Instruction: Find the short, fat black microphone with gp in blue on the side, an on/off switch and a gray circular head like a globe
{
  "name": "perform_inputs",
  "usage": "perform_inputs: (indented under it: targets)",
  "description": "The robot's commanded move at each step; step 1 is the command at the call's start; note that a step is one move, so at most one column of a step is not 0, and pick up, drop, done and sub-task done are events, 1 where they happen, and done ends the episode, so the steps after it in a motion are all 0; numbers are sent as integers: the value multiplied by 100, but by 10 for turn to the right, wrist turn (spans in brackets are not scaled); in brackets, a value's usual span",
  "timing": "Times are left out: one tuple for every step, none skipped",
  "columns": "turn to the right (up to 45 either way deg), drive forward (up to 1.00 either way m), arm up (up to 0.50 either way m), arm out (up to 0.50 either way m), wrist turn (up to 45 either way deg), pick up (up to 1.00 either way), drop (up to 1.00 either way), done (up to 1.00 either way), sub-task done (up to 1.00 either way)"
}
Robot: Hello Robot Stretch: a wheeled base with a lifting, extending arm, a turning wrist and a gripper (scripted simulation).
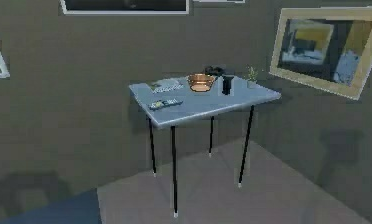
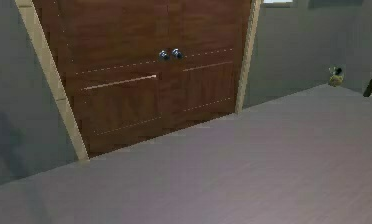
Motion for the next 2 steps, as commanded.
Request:
perform_inputs:
  targets:
    - [0,45,0,0,0,0,0,0,0]
    - [150,0,0,0,0,0,0,0,0]
